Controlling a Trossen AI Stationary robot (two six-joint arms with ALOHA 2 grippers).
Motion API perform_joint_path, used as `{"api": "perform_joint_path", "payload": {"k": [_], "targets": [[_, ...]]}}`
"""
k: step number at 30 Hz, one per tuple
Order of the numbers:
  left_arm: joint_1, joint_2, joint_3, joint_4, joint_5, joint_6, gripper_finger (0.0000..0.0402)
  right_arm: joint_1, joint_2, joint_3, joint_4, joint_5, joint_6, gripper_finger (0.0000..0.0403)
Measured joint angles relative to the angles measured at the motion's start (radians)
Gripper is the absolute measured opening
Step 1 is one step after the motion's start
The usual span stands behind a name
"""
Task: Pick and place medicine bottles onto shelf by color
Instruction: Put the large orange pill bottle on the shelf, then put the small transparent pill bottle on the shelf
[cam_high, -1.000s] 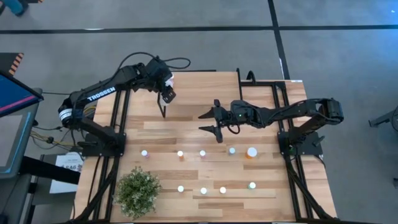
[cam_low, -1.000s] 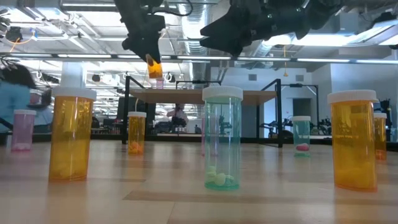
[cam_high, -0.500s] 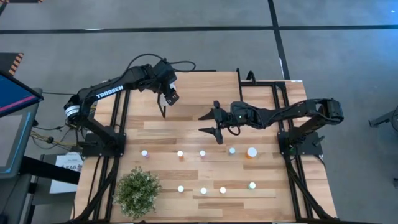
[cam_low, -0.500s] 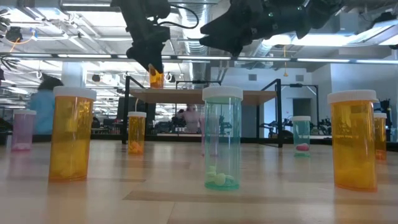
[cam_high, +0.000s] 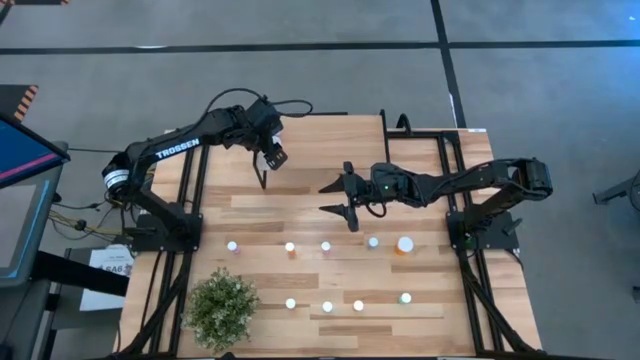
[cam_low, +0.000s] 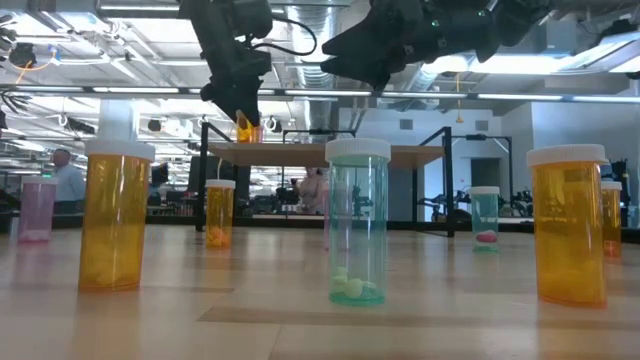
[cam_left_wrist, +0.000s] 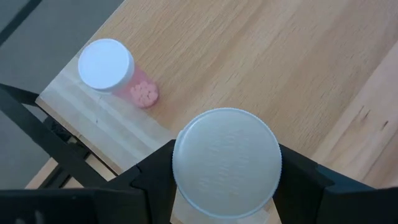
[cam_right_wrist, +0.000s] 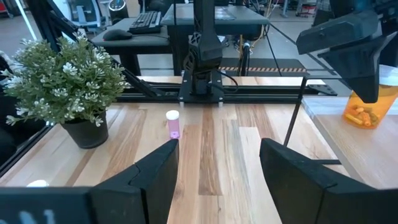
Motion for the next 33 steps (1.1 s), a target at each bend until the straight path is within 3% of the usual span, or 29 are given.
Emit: {"api": "perform_joint_path", "payload": {"k": [13, 19, 28, 33], "targets": [[0.000, -0.009, -0.004, -0.002, -0.008, 0.000, 0.0261, 0.000, 0.000, 0.000, -0.001, 0.000, -0.001, 0.0249], [0.000, -0.066, -0.004, -0.002, -0.009, 0.000, 0.0272, 0.000, 0.000, 0.000, -0.002, 0.000, -0.001, 0.0249], [-0.008, -0.253, -0.006, 0.004, 0.018, 0.000, 0.0273, 0.000, 0.000, 0.000, -0.001, 0.000, -0.001, 0.0249], [-0.064, -0.446, -0.147, 0.164, 0.053, -0.005, 0.0273, 0.000, 0.000, 0.000, -0.001, 0.000, -0.001, 0.0249]]}}
